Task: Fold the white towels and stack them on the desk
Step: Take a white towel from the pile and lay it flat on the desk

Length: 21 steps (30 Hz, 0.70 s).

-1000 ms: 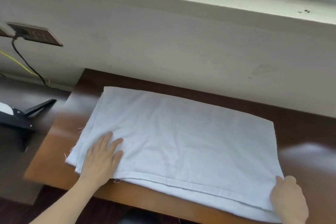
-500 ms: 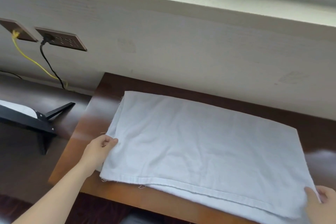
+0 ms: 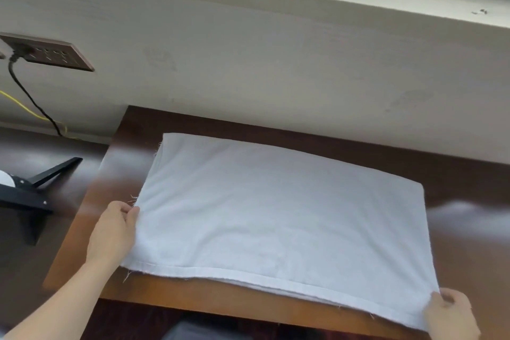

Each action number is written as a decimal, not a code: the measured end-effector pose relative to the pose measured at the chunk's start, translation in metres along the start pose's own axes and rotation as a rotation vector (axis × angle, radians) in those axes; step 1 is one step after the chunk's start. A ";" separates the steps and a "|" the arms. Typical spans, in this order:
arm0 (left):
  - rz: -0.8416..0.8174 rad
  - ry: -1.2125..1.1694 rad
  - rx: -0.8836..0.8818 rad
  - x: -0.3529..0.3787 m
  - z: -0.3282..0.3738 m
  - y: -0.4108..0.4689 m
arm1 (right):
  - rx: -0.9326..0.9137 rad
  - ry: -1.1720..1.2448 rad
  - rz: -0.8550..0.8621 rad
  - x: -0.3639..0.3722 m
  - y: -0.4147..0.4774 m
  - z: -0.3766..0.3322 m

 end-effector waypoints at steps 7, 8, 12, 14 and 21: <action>-0.036 0.475 0.597 0.095 0.156 -0.017 | -0.722 -0.582 -0.076 0.113 -0.047 -0.129; -0.068 0.519 0.661 0.116 0.178 -0.017 | -0.824 -0.621 -0.128 0.140 -0.061 -0.153; -0.125 0.622 0.727 0.161 0.224 0.008 | -1.037 -0.704 -0.263 0.218 -0.093 -0.226; -0.090 0.619 0.666 0.154 0.217 0.035 | -1.022 -0.746 -0.280 0.235 -0.078 -0.236; -0.037 0.599 0.466 0.073 0.138 0.094 | -0.705 -0.684 -0.094 0.147 0.050 -0.178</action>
Point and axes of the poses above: each hand's wrist, its own y-axis towards the middle knuckle, its own x-axis out of the palm, z = x × y, the point moved 8 cm from there along y, towards the middle knuckle, and after that the axes turned 15 degrees about -z, right-handed, at the moved point
